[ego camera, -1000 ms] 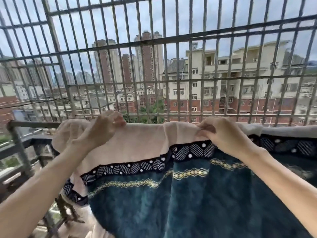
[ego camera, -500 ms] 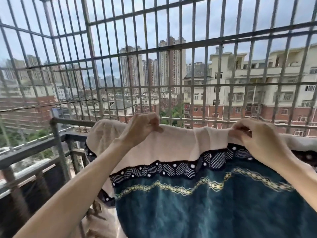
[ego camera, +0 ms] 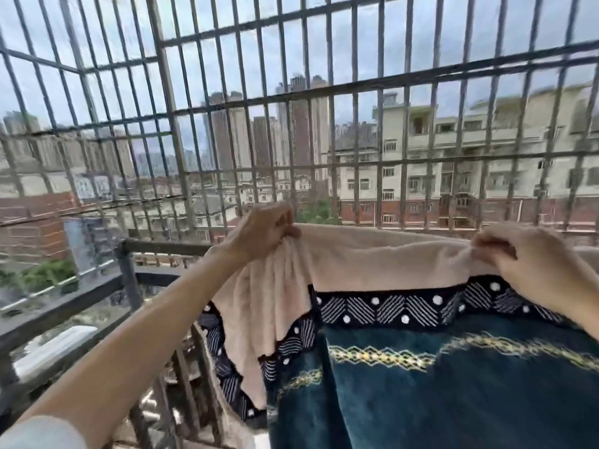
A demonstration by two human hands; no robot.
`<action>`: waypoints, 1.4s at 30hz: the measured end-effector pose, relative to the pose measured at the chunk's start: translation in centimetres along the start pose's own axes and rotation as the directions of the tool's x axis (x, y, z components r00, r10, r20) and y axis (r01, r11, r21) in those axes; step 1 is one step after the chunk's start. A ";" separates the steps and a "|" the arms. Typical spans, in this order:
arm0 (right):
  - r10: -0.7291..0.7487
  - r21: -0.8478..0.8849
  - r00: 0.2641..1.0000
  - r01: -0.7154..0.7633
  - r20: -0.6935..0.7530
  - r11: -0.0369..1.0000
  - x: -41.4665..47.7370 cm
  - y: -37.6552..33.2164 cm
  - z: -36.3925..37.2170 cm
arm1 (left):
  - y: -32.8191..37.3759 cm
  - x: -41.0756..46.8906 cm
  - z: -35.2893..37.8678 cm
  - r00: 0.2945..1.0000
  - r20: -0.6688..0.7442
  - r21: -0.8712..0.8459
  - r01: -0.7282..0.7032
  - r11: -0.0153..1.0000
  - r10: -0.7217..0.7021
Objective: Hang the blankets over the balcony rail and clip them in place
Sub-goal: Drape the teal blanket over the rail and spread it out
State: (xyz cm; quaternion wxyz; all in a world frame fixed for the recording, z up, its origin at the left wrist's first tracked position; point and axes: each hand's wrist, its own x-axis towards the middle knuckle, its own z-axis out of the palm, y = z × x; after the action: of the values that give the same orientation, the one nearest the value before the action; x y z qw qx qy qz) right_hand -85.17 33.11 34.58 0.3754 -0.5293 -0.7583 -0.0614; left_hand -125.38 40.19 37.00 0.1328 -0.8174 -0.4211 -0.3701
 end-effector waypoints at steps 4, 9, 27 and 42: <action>0.089 0.074 0.996 -0.091 0.031 0.993 -0.5 -2.1 0.5 | 0.6 -1.0 -0.4 0.998 0.027 -0.081 -0.052 0.995 0.055; -0.004 0.079 0.996 -0.002 0.086 0.997 0.5 -6.6 3.0 | -1.7 -4.8 -1.7 0.998 0.062 -0.007 0.002 1.000 -0.002; -0.243 0.124 0.969 0.235 0.047 0.964 4.4 -13.1 10.1 | -2.3 -14.4 -1.3 0.741 0.161 -0.151 0.671 0.726 -0.652; -0.182 0.036 0.977 0.187 -0.112 0.982 5.8 -13.9 11.9 | -15.9 -7.0 -12.2 0.746 -0.340 0.138 0.642 0.755 -0.572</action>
State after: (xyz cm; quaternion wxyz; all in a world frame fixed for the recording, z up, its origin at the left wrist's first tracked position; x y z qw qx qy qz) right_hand -103.83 37.34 34.05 0.4208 -0.4436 -0.7840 -0.1071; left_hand -146.49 39.30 38.94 0.1618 -0.5507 -0.6851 -0.4486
